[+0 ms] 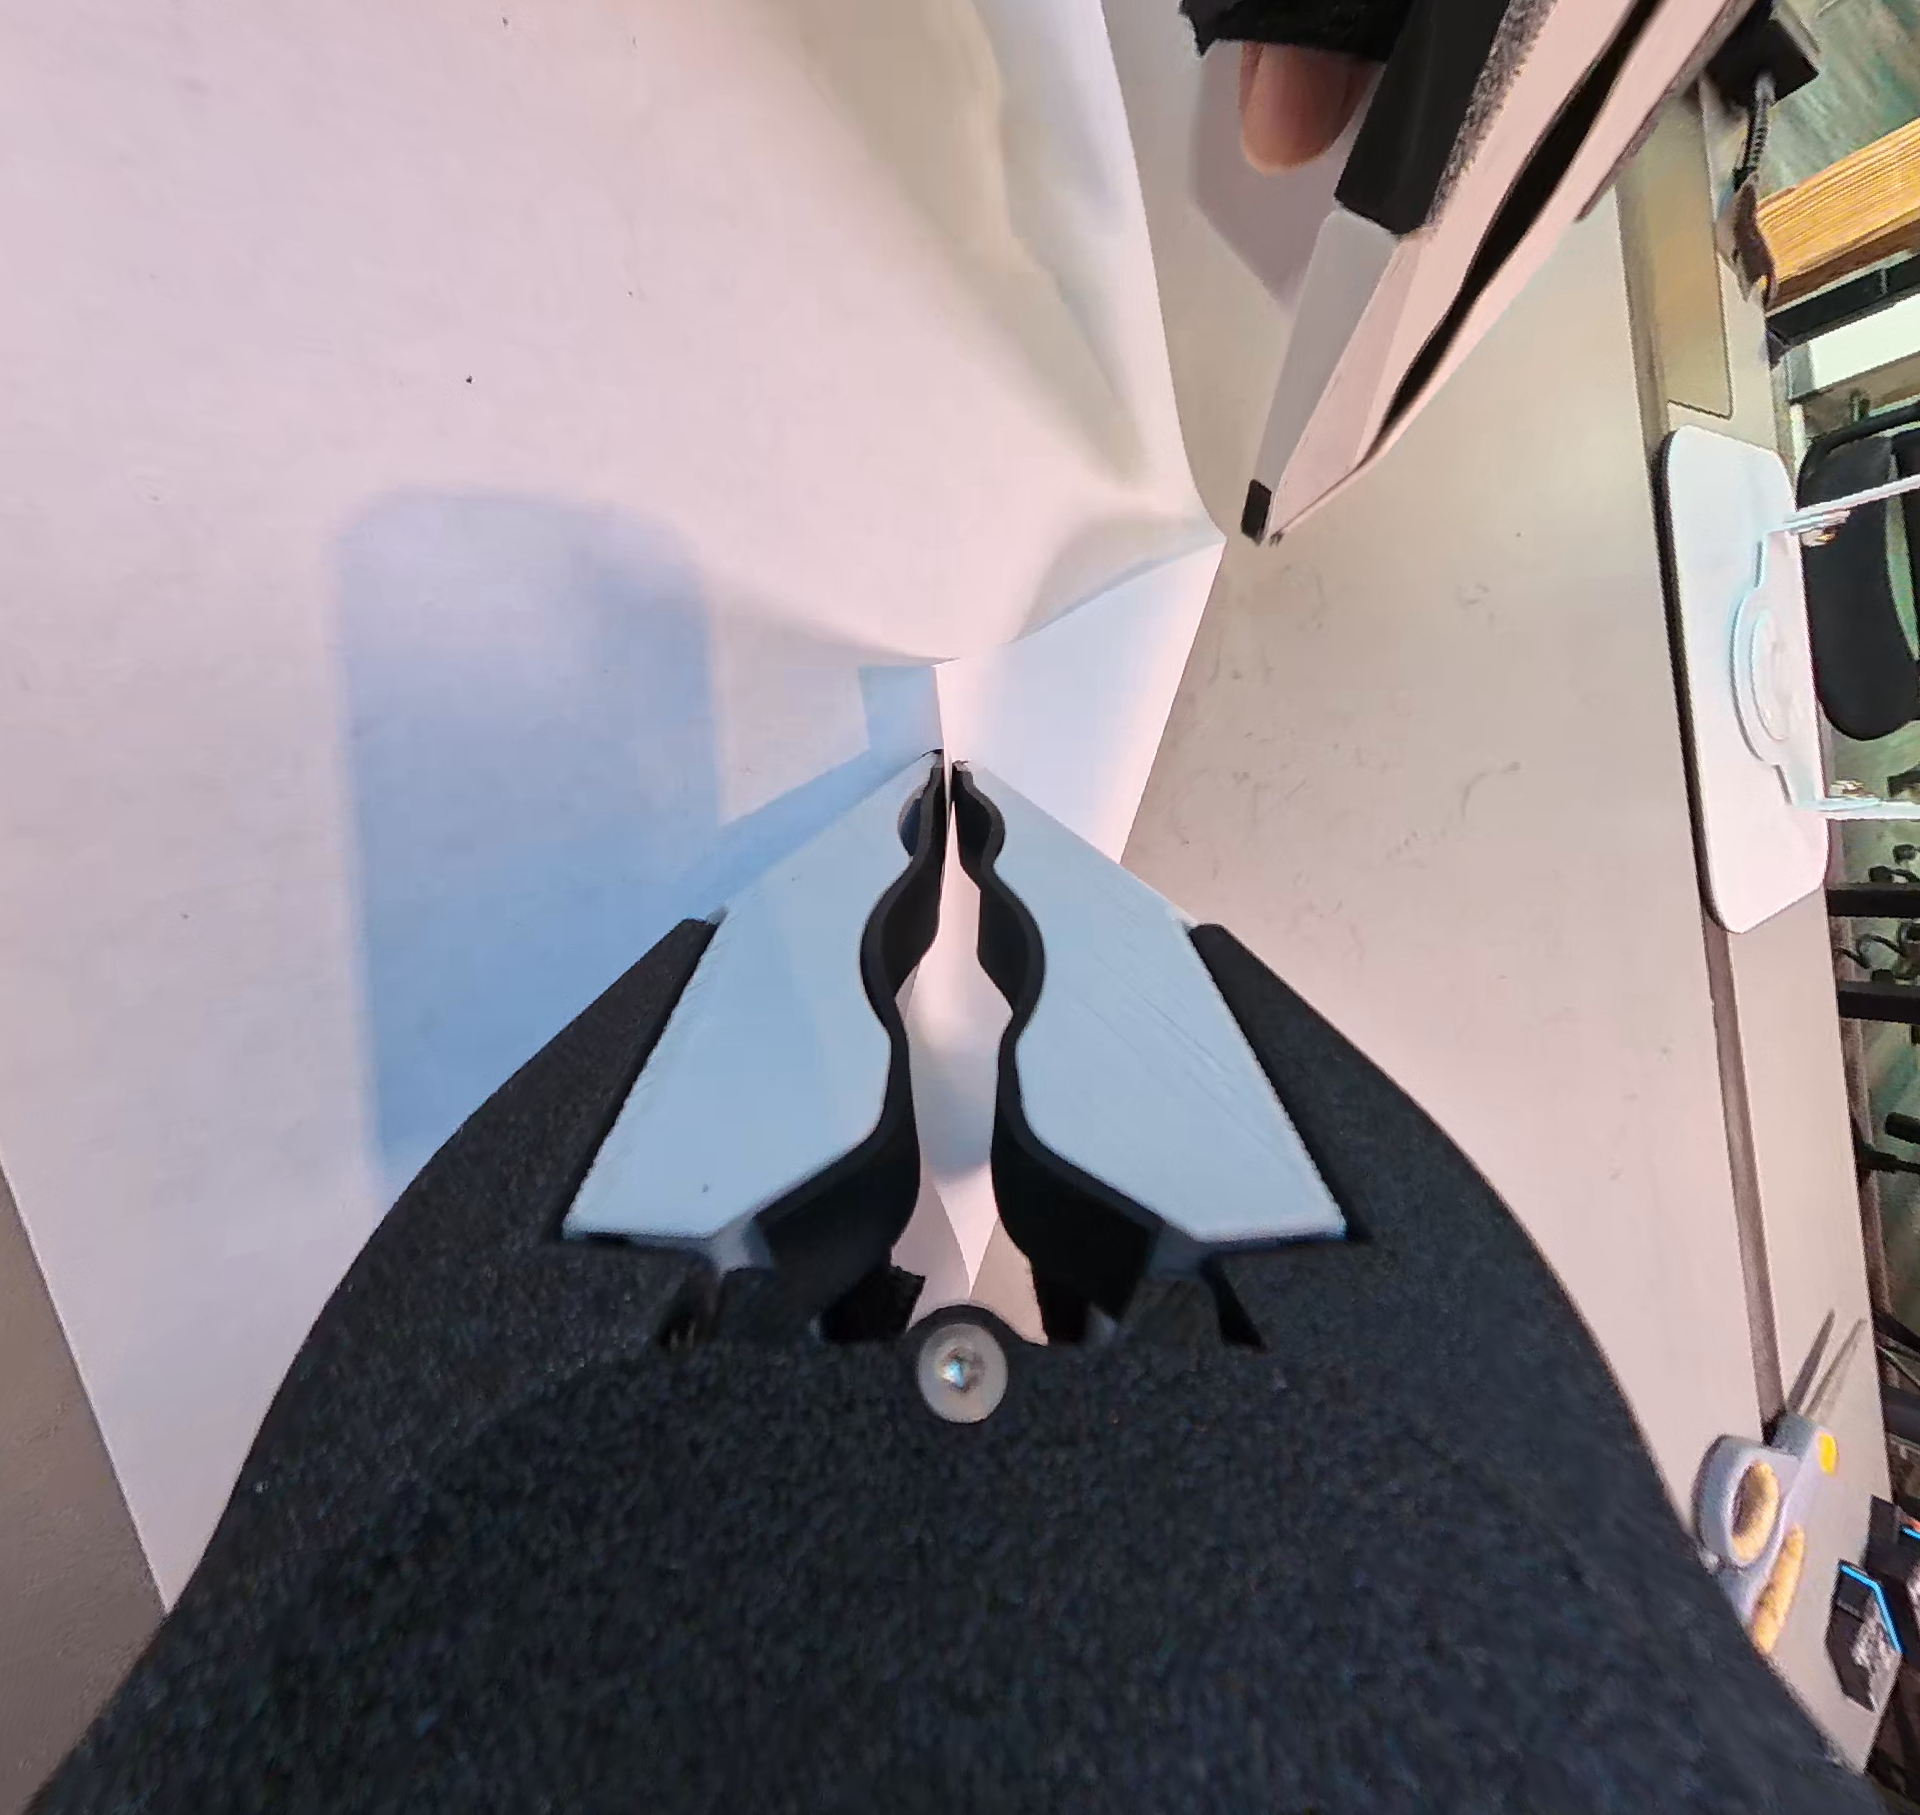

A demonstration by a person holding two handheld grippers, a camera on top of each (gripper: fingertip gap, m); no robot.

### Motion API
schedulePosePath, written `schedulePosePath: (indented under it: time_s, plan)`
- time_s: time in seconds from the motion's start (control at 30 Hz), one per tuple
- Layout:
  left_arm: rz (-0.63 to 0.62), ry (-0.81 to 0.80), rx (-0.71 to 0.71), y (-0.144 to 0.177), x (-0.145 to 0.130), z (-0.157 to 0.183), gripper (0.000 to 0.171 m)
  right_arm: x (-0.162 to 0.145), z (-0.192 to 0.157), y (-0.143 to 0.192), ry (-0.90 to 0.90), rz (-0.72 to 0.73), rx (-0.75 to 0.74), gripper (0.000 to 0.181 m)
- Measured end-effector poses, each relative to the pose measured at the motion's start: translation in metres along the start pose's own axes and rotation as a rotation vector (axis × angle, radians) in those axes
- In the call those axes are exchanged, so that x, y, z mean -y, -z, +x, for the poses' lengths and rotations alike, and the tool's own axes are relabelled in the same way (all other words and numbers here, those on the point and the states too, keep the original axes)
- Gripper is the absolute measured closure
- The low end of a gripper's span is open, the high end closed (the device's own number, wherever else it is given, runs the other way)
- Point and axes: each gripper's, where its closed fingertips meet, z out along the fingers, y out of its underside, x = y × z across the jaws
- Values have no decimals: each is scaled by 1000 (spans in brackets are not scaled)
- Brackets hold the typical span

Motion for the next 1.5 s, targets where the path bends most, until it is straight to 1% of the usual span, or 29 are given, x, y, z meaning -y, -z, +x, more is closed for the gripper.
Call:
schedulePosePath:
  time_s: [0.07, 0.2, 0.43, 0.63, 0.7, 0.77, 0.8, 0.87, 0.97, 1.07, 1.1, 1.23, 1.33, 1.5]
  plan:
    - [-21, -10, -14, -5, 2, 4, 171, 0, 0, 0, -9, 4, 1, 181]
    - [-68, -39, 5, -14, -3, 2, 171, 1, 0, 0, -29, 9, 2, 181]
    - [-67, -77, 38, -18, -3, -3, 171, 1, 2, -1, -23, 2, -24, 181]
    - [-66, -80, 48, -20, -3, -4, 171, 0, 8, -4, 16, -27, -83, 181]
    - [-55, -83, 56, -20, -2, -5, 171, 0, 8, -4, 19, -28, -87, 181]
    - [-18, -84, 96, -17, 2, -11, 171, 0, 8, -4, 15, -30, -83, 181]
    - [5, -72, 102, -14, 4, -13, 171, 0, 8, -4, 8, -31, -79, 181]
    - [45, -21, 66, -4, 9, -12, 171, 0, 7, -3, 1, -33, -74, 181]
    - [28, 25, -12, 6, 3, -7, 171, 0, 7, -3, -2, -31, -75, 181]
    - [-28, 13, -12, -2, -12, -7, 171, 0, 7, -4, 0, -29, -72, 181]
    - [-29, 8, -8, -6, -14, -6, 171, 0, 7, -4, 1, -29, -72, 181]
    - [1, 22, 2, -15, -8, -4, 171, -1, 7, -3, 10, -29, -74, 181]
    - [-3, 47, 3, -17, -6, -4, 171, -1, 7, -3, 23, -26, -70, 181]
    - [2, 129, -11, -17, -6, -5, 171, 2, 4, -3, 84, -19, -72, 181]
